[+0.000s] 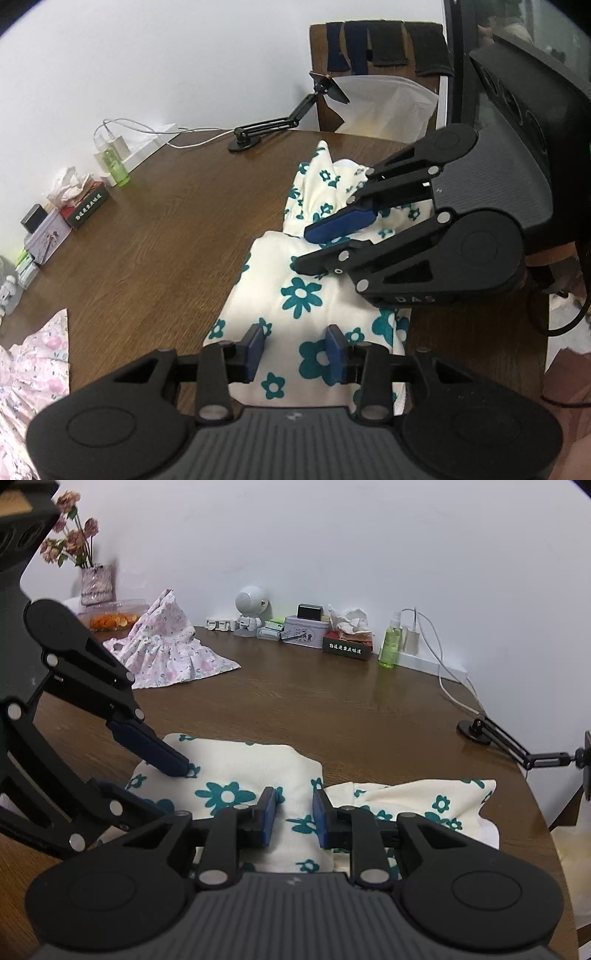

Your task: Fold clothes

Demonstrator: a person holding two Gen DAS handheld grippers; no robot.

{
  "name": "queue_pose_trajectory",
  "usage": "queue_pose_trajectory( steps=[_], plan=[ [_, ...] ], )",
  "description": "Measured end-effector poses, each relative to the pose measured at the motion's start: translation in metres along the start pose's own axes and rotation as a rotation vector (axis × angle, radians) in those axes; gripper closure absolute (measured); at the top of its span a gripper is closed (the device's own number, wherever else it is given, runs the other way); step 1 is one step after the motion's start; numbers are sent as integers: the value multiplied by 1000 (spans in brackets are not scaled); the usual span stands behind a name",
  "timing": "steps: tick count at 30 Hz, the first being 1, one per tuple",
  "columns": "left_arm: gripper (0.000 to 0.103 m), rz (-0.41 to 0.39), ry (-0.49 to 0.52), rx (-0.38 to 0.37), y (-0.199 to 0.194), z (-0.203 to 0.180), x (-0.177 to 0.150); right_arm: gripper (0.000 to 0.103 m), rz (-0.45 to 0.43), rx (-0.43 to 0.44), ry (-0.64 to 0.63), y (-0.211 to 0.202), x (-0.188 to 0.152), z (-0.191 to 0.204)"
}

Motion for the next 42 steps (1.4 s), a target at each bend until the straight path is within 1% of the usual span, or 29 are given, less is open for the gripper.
queue_pose_trajectory(
  steps=[1, 2, 3, 5, 7, 9, 10, 12, 14, 18, 23, 25, 26, 30, 32, 33, 34, 36, 39, 42],
  plan=[
    [63, -7, -19, 0, -3, 3, 1, 80, -15, 16, 28, -4, 1, -3],
    [59, -15, -37, -1, -7, 6, 2, 80, -31, 31, 56, -9, 3, -6],
    [57, -38, -60, -5, -14, 10, 2, 80, -61, 51, 90, -15, 7, -8],
    [57, -67, -98, -5, -24, 18, 1, 80, -107, 62, 91, -22, 13, -8],
    [58, -58, -112, 29, -25, 22, -2, 80, -152, 72, 87, -30, 20, -7],
    [61, -24, -120, 42, -18, 25, -7, 80, -146, 90, 54, -22, 23, -2],
    [62, -7, -122, 36, -15, 25, -10, 80, -135, 98, 41, -17, 21, 1],
    [64, 18, -126, 28, -9, 23, -14, 80, -98, 87, 27, -5, 17, 3],
    [64, 17, -131, 23, -6, 21, -15, 80, -69, 60, 18, 4, 11, 2],
    [59, 23, -127, 9, 4, 17, -14, 80, -60, 64, 38, 5, 3, -5],
    [57, 20, -123, 7, 10, 13, -17, 80, -50, 34, 3, 6, -8, 0],
    [57, 19, -128, 6, 12, 15, -16, 80, -50, 37, 3, 5, -8, 0],
    [57, 17, -131, 8, 10, 16, -15, 80, -50, 42, 9, 5, -8, -2],
    [56, -39, -150, 30, -13, 16, -12, 79, -78, 85, 79, -12, 2, -9],
    [52, -68, -153, 24, -24, 12, -12, 78, -100, 96, 78, -24, 6, -6],
    [49, -77, -150, 20, -29, 9, -12, 77, -101, 94, 60, -29, 7, -2],
    [48, -85, -147, 16, -32, 7, -13, 76, -101, 92, 41, -33, 7, 1],
    [48, -64, -134, 12, -28, -1, -17, 73, -67, 81, 9, -31, 3, 7],
    [48, -6, -143, 15, -7, -7, -26, 73, -13, 52, -12, -22, -7, 10],
    [48, -10, -153, 14, -1, -9, -27, 72, -10, 51, 16, -16, -15, 8]
  ],
)
Point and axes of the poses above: each gripper's, at about its wrist camera, not at the fingertips, and y roughly the way its jaws point, z to its left, x to its top, the point moved 4 cm from there along y, roughly the way its jaws point, and after that the axes turned 12 degrees about x, right-handed, at the moved point
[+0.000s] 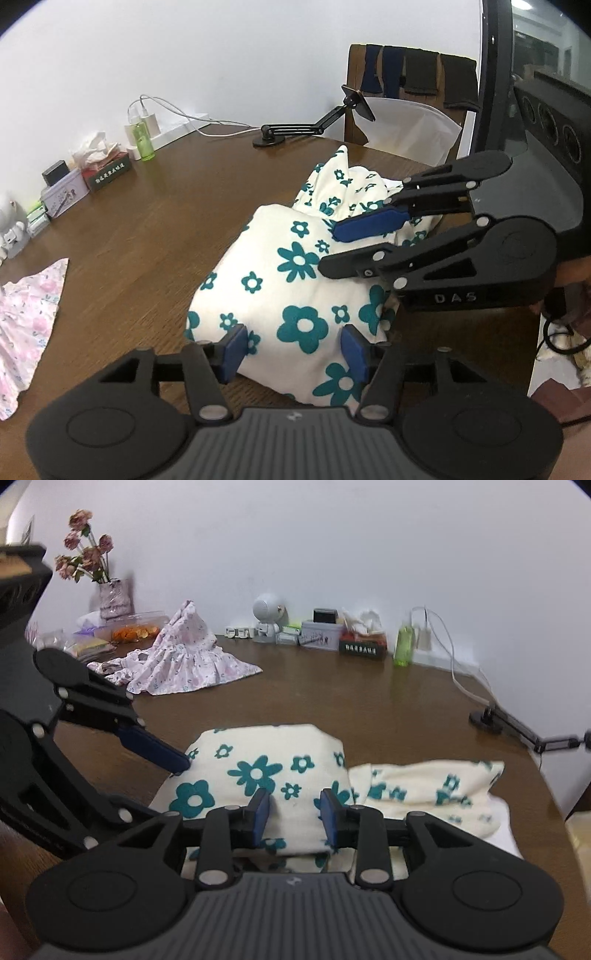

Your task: Fold clothes

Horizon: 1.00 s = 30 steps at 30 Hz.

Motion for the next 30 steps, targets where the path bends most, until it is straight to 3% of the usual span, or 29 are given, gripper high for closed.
queue_pose_trajectory(
  steps=[5, 7, 8, 9, 13, 16, 20, 27, 30],
  plan=[
    [43, -7, -34, 2, -7, 5, 2, 71, -14, -2, 13, -3, -1, 0],
    [32, -30, -90, 14, -16, 13, 1, 56, -39, 5, 34, -10, 1, -1],
    [22, -49, -130, 28, -23, 18, -1, 38, -60, 9, 51, -15, 2, -2],
    [14, -69, -177, 41, -30, 24, -4, 27, -81, 10, 60, -21, 3, -2],
    [6, -89, -391, 95, -50, 43, -23, 18, -126, 4, 47, -43, 7, 6],
    [5, -87, -554, 86, -58, 50, -40, 1, -145, -8, 50, -49, 5, 11],
    [4, -85, -687, 20, -68, 48, -60, 0, -149, -9, 83, -52, 3, 15],
    [4, -83, -744, -5, -78, 51, -73, 0, -137, -54, 110, -56, 1, 15],
    [4, -66, -787, -48, -70, 51, -72, 0, -141, -70, 100, -58, 4, 10]
  ],
)
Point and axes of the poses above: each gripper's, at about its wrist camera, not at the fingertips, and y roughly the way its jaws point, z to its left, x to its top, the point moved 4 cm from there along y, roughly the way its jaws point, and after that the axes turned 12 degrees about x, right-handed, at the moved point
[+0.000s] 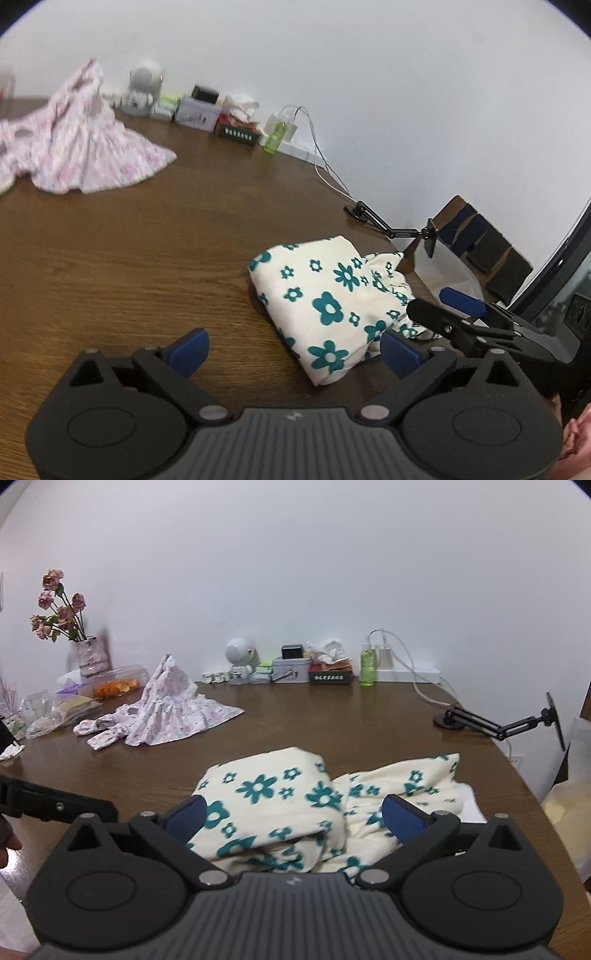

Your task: Fold clothes

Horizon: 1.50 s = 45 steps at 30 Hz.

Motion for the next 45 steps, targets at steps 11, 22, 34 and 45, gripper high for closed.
queue_pose_trajectory(
  steps=[11, 22, 34, 45],
  plan=[
    [51, 177, -267, -73, 58, 3, 6, 85, 115, 98, 62, 41, 10, -37],
    [58, 214, -384, -150, 87, 8, 16, 89, 141, 108, 132, 49, -16, -52],
    [74, 178, -330, -159, 71, 15, 37, 89, 172, 147, 133, 53, -15, -30],
    [74, 97, -215, -65, 16, 28, 62, 87, 162, 343, 251, 68, -8, 0]
  ],
)
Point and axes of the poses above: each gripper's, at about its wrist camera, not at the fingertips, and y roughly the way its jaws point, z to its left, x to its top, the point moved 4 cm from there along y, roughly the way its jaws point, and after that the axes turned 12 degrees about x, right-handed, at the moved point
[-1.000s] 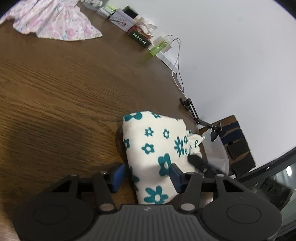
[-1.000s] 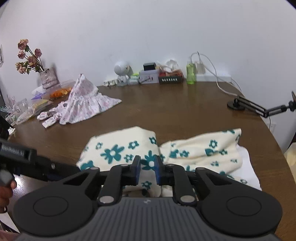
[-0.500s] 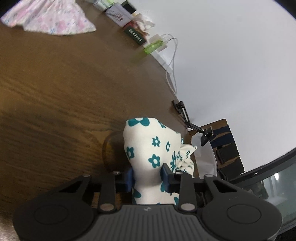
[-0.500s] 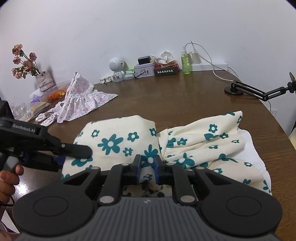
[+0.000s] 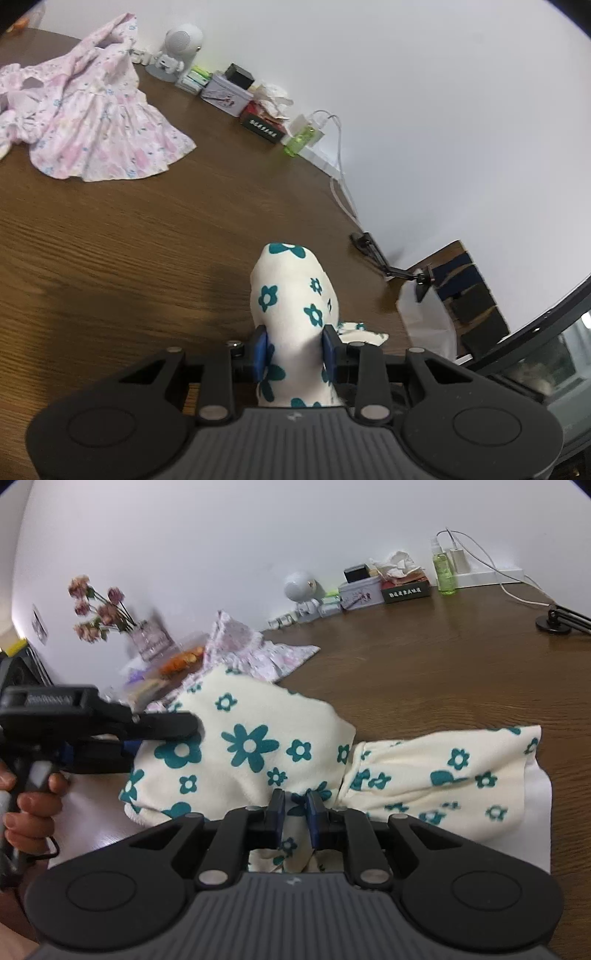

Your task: Fold clothes

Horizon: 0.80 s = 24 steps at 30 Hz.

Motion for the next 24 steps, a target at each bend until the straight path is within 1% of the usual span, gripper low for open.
queue_pose_trajectory(
  steps=[3, 4, 6, 8, 10, 13, 19, 22, 24],
  plan=[
    [74, 8, 0, 2, -1, 4, 0, 86, -19, -41, -59, -9, 5, 3],
    [74, 9, -1, 0, -1, 4, 0, 86, -1, -63, -111, -11, 6, 5],
    [74, 9, 9, 2, -1, 1, 0, 86, 59, -106, -223, -12, 5, 8],
    [74, 8, 31, 3, -1, -5, 0, 86, 124, -130, -319, -10, 3, 11],
    [74, 4, 68, -3, -3, -16, 1, 86, 168, -131, -364, -6, 2, 12],
    [74, 2, 139, -20, -5, -42, 1, 87, 204, -135, -399, 6, -1, 14],
    [73, 4, 267, -31, 2, -92, 2, 88, 180, -114, -343, 4, -3, 4],
    [73, 4, 314, -17, 9, -112, -1, 87, 134, -120, -288, -10, -1, -10],
    [73, 9, 325, -12, 15, -120, -4, 86, 100, -143, -258, -25, 0, -20]
  ],
)
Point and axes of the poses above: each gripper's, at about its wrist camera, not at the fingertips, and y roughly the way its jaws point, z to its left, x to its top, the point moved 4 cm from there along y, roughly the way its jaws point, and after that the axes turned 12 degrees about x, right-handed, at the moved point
